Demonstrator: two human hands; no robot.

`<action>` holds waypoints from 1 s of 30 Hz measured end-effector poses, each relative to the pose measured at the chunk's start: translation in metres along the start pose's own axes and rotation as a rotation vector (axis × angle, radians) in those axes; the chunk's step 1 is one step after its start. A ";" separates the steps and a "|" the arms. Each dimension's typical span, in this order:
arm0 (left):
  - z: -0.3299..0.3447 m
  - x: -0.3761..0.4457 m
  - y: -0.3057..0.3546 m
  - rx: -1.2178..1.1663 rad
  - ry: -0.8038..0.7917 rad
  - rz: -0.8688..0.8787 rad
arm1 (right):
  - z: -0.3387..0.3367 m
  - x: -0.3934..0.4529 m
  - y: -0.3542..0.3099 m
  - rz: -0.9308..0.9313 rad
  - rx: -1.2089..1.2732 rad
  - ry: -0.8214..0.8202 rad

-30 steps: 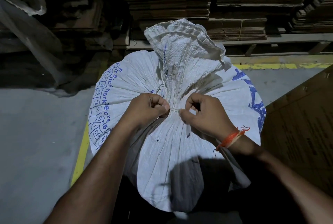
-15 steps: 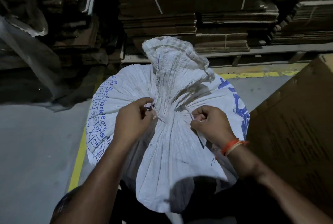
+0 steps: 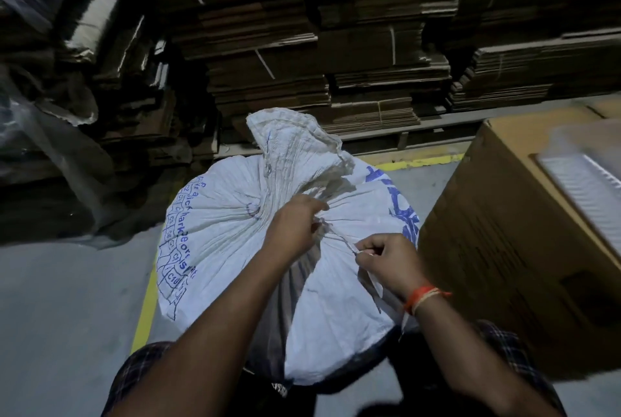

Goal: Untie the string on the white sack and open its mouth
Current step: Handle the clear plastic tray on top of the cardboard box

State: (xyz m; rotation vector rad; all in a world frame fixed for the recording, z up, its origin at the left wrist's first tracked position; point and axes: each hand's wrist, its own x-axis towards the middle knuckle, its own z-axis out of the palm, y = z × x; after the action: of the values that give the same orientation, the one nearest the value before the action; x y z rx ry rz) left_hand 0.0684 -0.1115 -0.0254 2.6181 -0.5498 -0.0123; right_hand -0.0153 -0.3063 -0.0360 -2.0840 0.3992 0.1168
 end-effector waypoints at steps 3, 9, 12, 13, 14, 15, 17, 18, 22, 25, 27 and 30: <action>0.008 0.017 0.002 0.135 -0.085 0.010 | -0.011 -0.006 0.008 -0.014 0.014 0.035; 0.011 0.039 -0.014 0.321 -0.165 -0.047 | -0.029 -0.010 0.018 -0.037 -0.013 0.121; 0.008 0.042 -0.015 0.385 -0.102 -0.016 | -0.033 -0.008 0.021 -0.019 -0.011 0.211; 0.007 0.043 -0.013 0.408 -0.099 0.011 | -0.035 -0.006 0.022 -0.011 -0.009 0.248; 0.005 0.044 -0.010 0.420 -0.126 0.041 | -0.038 -0.005 0.022 -0.008 -0.007 0.287; 0.003 0.045 -0.006 0.419 -0.176 0.074 | -0.040 -0.003 0.022 -0.009 -0.002 0.325; -0.002 0.047 0.004 0.384 -0.280 0.134 | -0.045 0.000 0.022 -0.008 0.025 0.397; -0.006 0.047 0.010 0.317 -0.305 0.148 | -0.047 0.002 0.023 0.001 0.040 0.429; -0.021 0.051 0.029 -0.085 -0.301 0.253 | -0.053 0.010 0.029 0.039 0.068 0.497; -0.033 0.059 0.037 -0.288 -0.407 0.207 | -0.058 0.012 0.032 0.057 0.091 0.509; -0.038 0.063 0.040 -0.359 -0.490 0.178 | -0.060 0.011 0.033 0.061 0.103 0.500; -0.044 0.062 0.039 -0.286 -0.492 0.240 | -0.062 0.009 0.032 0.054 0.115 0.486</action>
State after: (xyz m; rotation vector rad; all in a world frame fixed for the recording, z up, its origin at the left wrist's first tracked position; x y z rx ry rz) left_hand 0.1149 -0.1480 0.0363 2.2487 -0.9480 -0.6240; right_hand -0.0222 -0.3761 -0.0326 -1.9747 0.7362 -0.3799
